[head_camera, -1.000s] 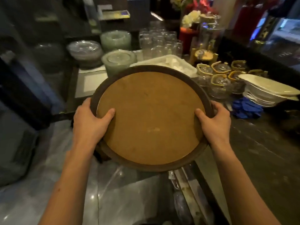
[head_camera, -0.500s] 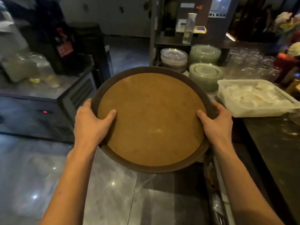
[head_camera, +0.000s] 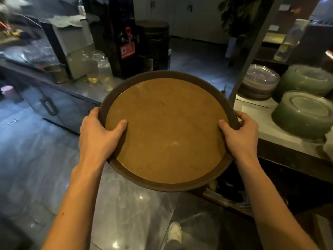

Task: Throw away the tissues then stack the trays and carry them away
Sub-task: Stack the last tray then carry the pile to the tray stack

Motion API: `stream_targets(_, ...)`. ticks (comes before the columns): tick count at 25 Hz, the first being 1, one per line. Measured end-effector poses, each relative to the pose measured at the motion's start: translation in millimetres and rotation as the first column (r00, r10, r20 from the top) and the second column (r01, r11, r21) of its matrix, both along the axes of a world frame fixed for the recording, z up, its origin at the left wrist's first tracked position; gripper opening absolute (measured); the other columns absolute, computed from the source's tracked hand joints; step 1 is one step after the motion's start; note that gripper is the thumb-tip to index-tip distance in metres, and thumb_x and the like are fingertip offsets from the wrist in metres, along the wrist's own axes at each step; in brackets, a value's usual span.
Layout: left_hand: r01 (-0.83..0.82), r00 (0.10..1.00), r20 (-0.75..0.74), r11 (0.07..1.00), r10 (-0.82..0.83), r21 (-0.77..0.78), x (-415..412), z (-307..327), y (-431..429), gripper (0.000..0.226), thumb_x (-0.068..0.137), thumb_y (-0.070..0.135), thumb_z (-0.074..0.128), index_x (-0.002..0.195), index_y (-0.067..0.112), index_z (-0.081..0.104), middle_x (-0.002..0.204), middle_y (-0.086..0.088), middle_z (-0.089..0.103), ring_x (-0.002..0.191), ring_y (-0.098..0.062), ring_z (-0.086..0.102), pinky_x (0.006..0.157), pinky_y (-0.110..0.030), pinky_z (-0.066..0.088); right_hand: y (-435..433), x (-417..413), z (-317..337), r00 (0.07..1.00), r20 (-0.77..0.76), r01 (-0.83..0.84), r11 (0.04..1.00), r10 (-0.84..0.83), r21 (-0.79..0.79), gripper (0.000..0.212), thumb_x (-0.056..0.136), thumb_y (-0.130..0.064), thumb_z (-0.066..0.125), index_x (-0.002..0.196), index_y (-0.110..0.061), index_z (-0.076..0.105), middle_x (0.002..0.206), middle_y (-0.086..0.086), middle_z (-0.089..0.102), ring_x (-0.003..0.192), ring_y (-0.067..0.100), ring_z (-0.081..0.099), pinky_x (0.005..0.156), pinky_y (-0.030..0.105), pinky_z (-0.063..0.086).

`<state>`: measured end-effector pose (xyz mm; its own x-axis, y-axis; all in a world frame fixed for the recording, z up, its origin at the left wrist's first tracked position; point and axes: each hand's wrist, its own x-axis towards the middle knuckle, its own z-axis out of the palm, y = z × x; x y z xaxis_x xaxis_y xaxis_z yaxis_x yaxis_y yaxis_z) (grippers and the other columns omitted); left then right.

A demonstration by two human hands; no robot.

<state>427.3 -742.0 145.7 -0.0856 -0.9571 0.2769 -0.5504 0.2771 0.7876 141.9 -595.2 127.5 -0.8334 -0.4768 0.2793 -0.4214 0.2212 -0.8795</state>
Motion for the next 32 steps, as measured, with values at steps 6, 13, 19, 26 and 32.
stream_targets(6,-0.070,0.998,-0.002,0.997,0.070,-0.011,-60.5,11.3,-91.1,0.077,0.068,0.061,0.068,0.132,0.024,0.046,0.128,-0.008,0.057,0.116,-0.030,0.055,0.093,-0.053,0.049,-108.1,-71.8,13.4,0.998,-0.011,-0.062,0.997,0.061,-0.035,0.045,0.077,-0.037,0.072,0.120,-0.029,0.060,0.084,-0.032,0.049,0.076,-0.011,0.050,0.075,0.022,0.045)
stream_targets(13,-0.083,0.996,-0.048,0.993,0.079,-0.082,-122.1,17.6,-197.2,0.070,0.073,0.050,0.074,0.131,0.018,0.051,0.125,-0.008,0.061,0.104,-0.020,0.057,0.080,-0.033,0.043,-217.7,-133.8,23.5,0.995,-0.007,-0.098,0.994,0.098,-0.038,0.048,0.079,-0.035,0.072,0.124,-0.023,0.060,0.108,-0.003,0.066,0.097,0.016,0.063,0.085,0.037,0.053)
stream_targets(19,-0.030,0.998,-0.060,0.996,0.025,-0.085,-166.9,3.1,-331.4,0.069,0.072,0.047,0.075,0.130,0.016,0.052,0.124,-0.012,0.063,0.109,-0.030,0.061,0.088,-0.042,0.050,-331.9,-172.1,18.0,0.996,0.030,-0.086,0.995,0.088,-0.046,0.048,0.082,-0.031,0.072,0.127,-0.023,0.057,0.103,-0.009,0.062,0.087,0.007,0.060,0.071,0.024,0.049)
stream_targets(26,0.065,0.997,-0.037,0.996,-0.067,-0.055,-214.9,15.7,-492.5,0.073,0.075,0.049,0.073,0.135,0.018,0.045,0.128,-0.011,0.057,0.113,-0.031,0.056,0.088,-0.045,0.049,-463.0,-203.0,35.2,0.999,0.038,0.014,0.999,-0.013,-0.031,0.039,0.082,-0.028,0.072,0.116,-0.034,0.054,0.084,-0.022,0.051,0.077,0.002,0.053,0.064,0.022,0.041)
stream_targets(32,0.077,0.996,-0.044,0.997,-0.078,-0.025,-258.3,13.7,-594.3,0.078,0.075,0.047,0.073,0.141,0.017,0.041,0.132,-0.011,0.054,0.117,-0.031,0.054,0.094,-0.054,0.048,-561.0,-241.7,39.5,0.999,0.035,0.040,0.999,-0.039,-0.015,0.038,0.080,-0.027,0.072,0.113,-0.035,0.056,0.081,-0.020,0.053,0.073,0.000,0.054,0.064,0.027,0.044)
